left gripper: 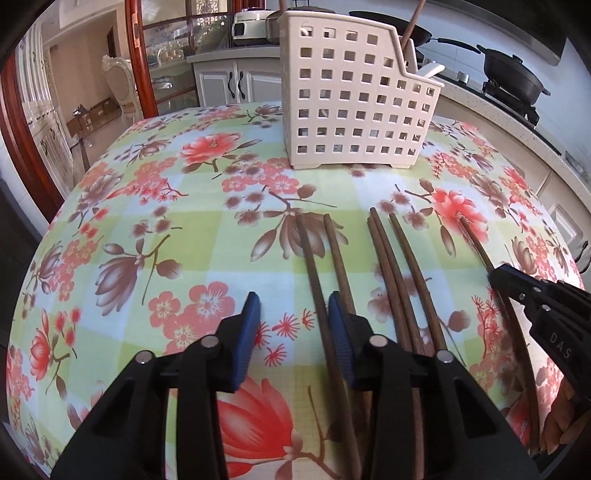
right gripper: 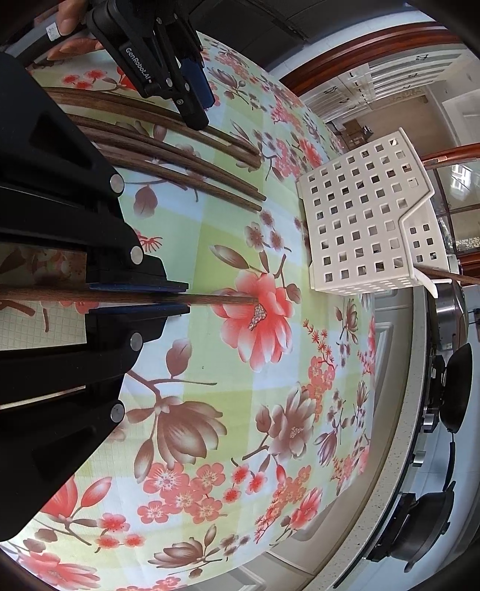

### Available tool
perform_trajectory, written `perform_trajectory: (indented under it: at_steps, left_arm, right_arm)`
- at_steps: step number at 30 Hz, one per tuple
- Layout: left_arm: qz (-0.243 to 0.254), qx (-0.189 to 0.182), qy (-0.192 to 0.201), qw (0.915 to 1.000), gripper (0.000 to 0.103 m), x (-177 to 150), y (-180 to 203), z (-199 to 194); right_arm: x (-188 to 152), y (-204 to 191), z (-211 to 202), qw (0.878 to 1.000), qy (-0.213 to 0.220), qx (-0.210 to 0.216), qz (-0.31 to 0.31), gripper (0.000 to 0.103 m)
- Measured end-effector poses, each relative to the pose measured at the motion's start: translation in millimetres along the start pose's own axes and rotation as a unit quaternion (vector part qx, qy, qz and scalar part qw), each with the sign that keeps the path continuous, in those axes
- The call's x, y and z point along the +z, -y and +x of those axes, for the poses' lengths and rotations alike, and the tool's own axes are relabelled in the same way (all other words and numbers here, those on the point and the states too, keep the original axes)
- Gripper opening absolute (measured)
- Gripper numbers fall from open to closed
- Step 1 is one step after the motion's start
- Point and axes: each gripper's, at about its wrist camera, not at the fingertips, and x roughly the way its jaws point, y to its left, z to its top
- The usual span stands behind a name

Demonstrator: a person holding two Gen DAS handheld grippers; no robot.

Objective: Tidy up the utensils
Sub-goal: 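Lower the left tool onto a brown chopstick and close it, then lift both held chopsticks upright and carry them over the white basket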

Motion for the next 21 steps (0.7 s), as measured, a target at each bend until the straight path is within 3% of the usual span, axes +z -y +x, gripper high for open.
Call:
perform_trajectory:
  at_steps: [4, 7, 17, 21]
  left_arm:
    - [0.012, 0.002, 0.000, 0.9999, 0.025, 1.8, 5.6, 1.0]
    - [0.025, 0.003, 0.003, 0.9997, 0.008, 0.8, 9.2, 0.7]
    - [0.008, -0.016, 0.009, 0.9998, 0.006, -0.4, 0.7, -0.7]
    - [-0.004, -0.022, 0.029, 0.9993, 0.006, 1.1, -7.3, -13.9]
  right_arm:
    - [0.2, 0.0, 0.0, 1.000, 0.000, -0.001, -0.002, 0.007]
    - [0.3, -1.7, 0.2, 1.000, -0.001, -0.005, -0.005, 0.007]
    - [0.8, -4.1, 0.3, 1.000, -0.002, -0.013, -0.013, 0.007]
    - [1.0, -3.2, -2.7, 1.000, 0.003, 0.000, -0.006, 0.007]
